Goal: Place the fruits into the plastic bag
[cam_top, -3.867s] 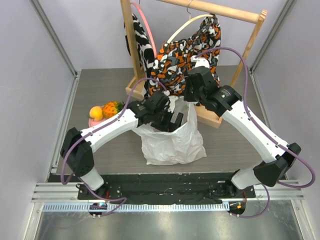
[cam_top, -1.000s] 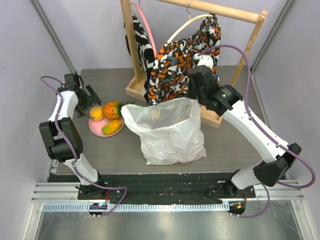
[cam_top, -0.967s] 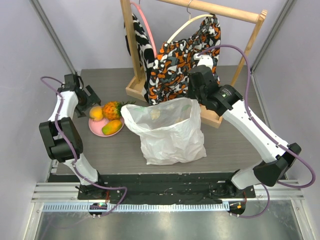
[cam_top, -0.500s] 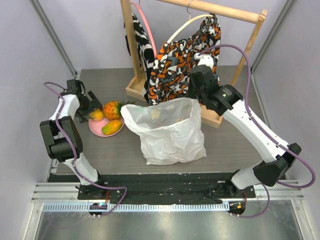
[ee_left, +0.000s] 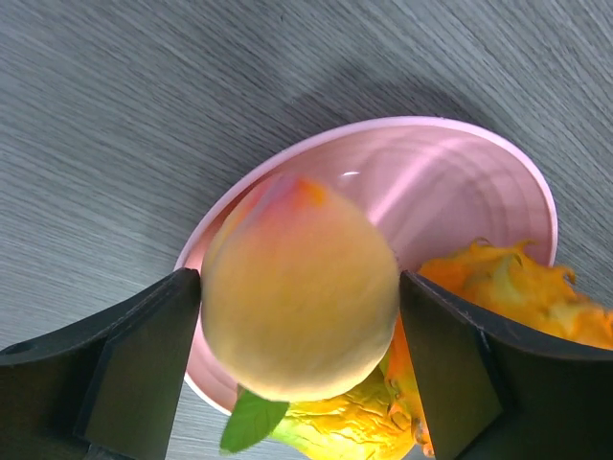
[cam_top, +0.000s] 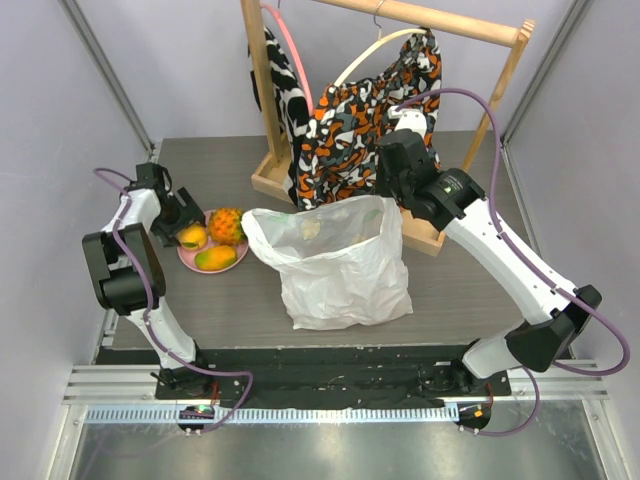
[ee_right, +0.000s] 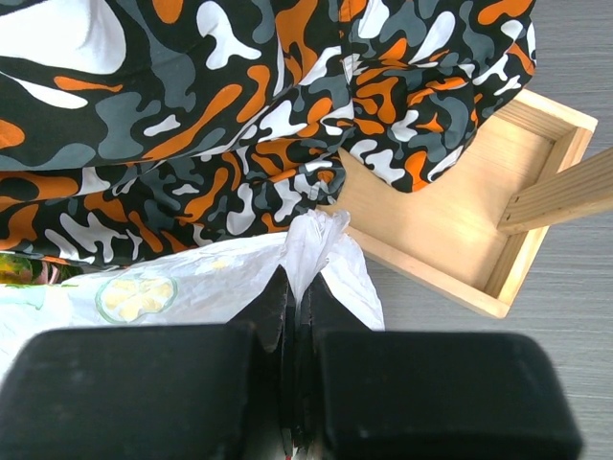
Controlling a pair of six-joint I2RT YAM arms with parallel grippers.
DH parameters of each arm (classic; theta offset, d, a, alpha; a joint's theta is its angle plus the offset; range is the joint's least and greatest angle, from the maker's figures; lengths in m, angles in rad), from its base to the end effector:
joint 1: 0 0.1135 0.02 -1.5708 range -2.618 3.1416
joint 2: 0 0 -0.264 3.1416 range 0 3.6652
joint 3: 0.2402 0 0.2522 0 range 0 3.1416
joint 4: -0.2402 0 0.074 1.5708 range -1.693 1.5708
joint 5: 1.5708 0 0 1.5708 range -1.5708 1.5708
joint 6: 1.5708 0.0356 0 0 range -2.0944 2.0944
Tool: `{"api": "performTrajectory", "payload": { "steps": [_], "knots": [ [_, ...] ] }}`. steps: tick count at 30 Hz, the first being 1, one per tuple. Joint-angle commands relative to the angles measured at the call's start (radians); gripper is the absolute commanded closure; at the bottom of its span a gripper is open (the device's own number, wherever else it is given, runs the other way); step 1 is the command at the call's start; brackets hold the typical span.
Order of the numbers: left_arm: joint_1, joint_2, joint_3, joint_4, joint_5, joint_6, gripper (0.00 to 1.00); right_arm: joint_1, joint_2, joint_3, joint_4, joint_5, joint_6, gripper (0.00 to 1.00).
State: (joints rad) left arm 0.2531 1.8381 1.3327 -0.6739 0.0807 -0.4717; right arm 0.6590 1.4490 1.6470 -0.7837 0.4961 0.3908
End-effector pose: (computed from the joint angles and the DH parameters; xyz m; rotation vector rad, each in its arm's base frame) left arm 0.3637 0.0911 0.2008 -0.9565 2.5850 -0.1702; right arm 0.2508 0.1728 0.4243 0.0021 2.0801 0.1026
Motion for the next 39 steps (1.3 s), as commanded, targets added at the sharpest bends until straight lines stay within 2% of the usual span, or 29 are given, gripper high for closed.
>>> {"api": "performTrajectory", "payload": {
  "steps": [1,8,18,22,34,39],
  "knots": [
    [0.012,0.000,0.033,0.019,0.022,0.021,0.14,-0.006,0.010,0.053,0.023,0.021,-0.006,0.99],
    [0.012,-0.016,0.019,0.014,0.042,0.013,0.17,-0.006,0.013,0.053,0.021,0.021,-0.006,0.99],
    [0.014,-0.072,-0.001,0.007,0.050,0.002,0.46,-0.006,0.019,0.057,0.023,0.012,-0.010,0.99],
    [0.014,-0.112,0.002,-0.015,0.056,-0.015,0.53,-0.009,0.008,0.045,0.027,0.022,-0.012,0.99],
    [0.014,-0.258,0.005,-0.079,0.001,-0.047,0.57,-0.010,-0.001,0.051,0.060,0.019,-0.038,0.99],
    [0.012,-0.304,0.025,-0.067,0.042,-0.081,0.57,-0.010,-0.024,0.042,0.074,-0.001,-0.038,0.99]
  ]
}}
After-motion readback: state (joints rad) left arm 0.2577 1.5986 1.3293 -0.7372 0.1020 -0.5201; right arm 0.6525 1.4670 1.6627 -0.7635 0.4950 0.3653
